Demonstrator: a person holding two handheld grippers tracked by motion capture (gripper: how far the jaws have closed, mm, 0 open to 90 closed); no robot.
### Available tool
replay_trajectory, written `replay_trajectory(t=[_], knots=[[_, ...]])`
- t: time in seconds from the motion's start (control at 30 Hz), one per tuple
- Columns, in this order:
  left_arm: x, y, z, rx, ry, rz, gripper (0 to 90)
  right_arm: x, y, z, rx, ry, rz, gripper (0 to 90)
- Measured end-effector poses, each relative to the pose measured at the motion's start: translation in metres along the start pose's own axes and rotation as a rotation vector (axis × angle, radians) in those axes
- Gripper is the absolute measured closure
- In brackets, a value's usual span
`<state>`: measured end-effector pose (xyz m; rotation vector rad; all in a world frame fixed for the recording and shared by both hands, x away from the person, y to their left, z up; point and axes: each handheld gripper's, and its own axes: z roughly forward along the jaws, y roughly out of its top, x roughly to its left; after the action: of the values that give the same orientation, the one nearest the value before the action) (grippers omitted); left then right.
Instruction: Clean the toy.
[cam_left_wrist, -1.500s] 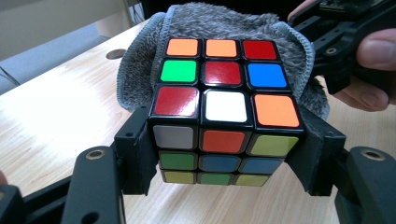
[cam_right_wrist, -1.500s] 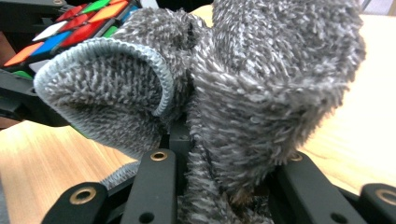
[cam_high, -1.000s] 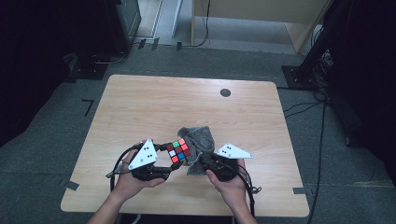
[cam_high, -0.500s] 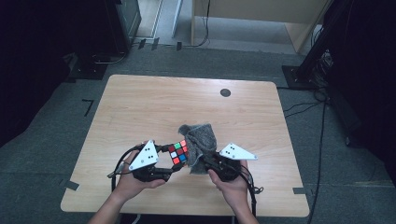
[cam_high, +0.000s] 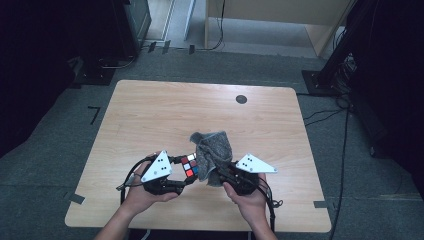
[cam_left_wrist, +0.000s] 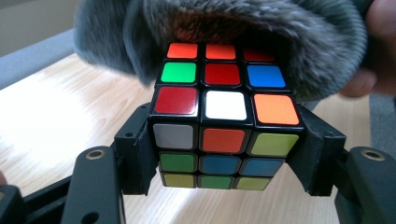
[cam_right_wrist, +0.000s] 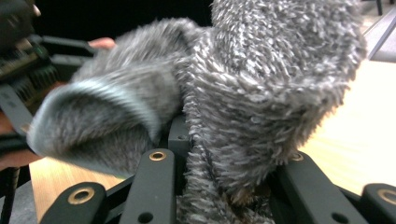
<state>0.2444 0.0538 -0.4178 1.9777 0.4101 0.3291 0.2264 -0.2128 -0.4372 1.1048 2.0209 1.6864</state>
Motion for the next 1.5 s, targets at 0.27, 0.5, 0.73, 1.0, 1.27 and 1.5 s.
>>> replay_trajectory(t=[0.27,0.5,0.73,1.0,1.27,1.5], knots=[[0.01,0.0,-0.01,-0.044,-0.009,-0.047,34.4,-0.001,-0.006,0.007,0.051,-0.018,-0.01,70.3],[0.002,0.0,-0.002,-0.005,-0.011,0.0,34.4,0.005,0.007,-0.006,-0.023,-0.002,-0.032,70.2],[0.005,0.001,-0.008,-0.038,-0.006,-0.027,34.4,-0.003,-0.008,0.009,0.079,-0.014,0.004,69.9],[0.004,-0.001,-0.002,-0.031,-0.029,-0.041,34.4,0.001,0.006,-0.005,-0.009,-0.019,-0.004,69.7],[0.008,0.001,-0.01,-0.059,-0.008,-0.05,34.4,0.001,-0.009,0.011,0.09,-0.004,0.01,69.3],[0.008,-0.003,-0.006,-0.008,0.034,-0.016,34.4,0.004,0.005,-0.003,0.011,-0.009,0.001,69.1]])
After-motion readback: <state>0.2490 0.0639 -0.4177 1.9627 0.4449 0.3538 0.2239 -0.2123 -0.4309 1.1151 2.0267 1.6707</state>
